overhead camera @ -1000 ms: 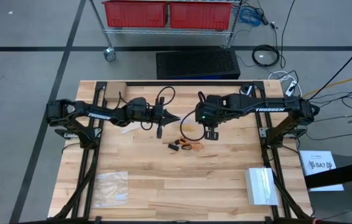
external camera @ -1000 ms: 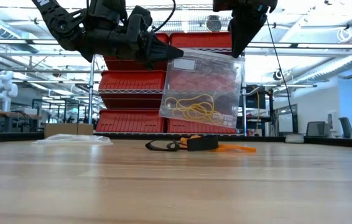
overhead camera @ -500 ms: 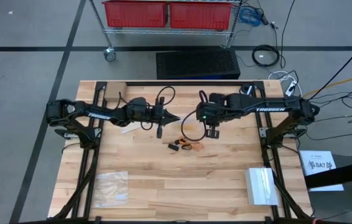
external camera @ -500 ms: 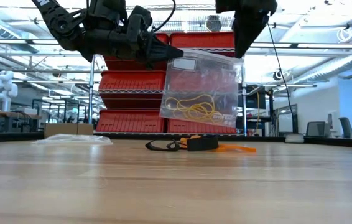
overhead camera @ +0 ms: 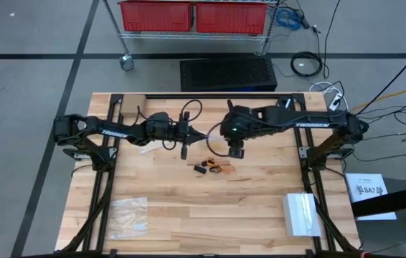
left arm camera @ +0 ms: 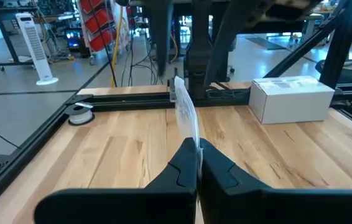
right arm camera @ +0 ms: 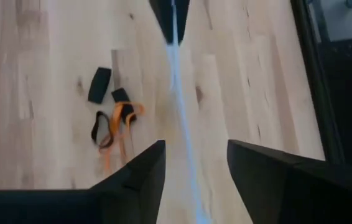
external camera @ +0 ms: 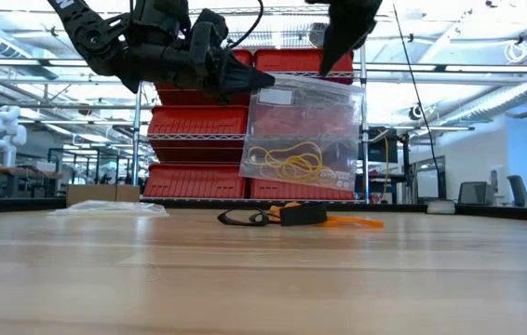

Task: Sort rubber bands
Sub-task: Close the transparent zip bag, then open the transparent zip bag

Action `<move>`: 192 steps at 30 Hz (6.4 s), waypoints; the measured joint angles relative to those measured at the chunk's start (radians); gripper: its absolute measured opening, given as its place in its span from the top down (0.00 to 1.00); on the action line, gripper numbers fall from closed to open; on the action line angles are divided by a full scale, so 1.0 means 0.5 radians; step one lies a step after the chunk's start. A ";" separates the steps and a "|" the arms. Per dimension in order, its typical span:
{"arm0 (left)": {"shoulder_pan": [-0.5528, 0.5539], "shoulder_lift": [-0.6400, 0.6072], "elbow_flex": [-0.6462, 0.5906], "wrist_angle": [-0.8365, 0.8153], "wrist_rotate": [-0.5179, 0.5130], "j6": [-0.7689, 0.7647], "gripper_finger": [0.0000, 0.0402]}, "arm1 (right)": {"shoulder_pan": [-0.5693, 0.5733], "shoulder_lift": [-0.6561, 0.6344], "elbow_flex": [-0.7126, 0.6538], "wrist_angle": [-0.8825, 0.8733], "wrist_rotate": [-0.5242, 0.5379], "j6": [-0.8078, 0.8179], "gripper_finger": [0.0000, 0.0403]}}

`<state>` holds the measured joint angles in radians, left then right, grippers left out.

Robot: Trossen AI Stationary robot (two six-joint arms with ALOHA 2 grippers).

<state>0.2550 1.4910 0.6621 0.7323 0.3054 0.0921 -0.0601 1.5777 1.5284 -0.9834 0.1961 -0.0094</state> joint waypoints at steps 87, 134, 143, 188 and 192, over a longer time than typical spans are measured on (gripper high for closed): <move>0.160 -0.002 0.000 -0.025 -0.150 -0.062 0.70 | -0.391 -0.358 -1.117 -0.302 0.183 0.785 0.75; 0.130 -0.187 0.000 -0.612 -0.319 0.126 0.85 | 0.244 -0.616 -1.651 0.380 0.136 1.936 0.99; -0.055 -0.429 0.000 -1.525 -0.913 0.093 0.85 | 0.210 -0.620 -1.560 0.959 0.121 1.300 0.95; -0.040 0.151 0.265 -1.158 -0.789 0.003 0.98 | 0.182 -0.430 -1.559 1.985 -0.063 0.432 0.92; -0.057 -0.141 0.012 -1.177 -0.854 -0.110 0.99 | 0.173 -0.171 -1.523 2.282 -0.093 0.283 0.83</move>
<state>0.2263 1.4207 0.6678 0.1435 -0.1215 0.0373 0.0263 1.4922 0.7670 0.1576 0.1495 0.1320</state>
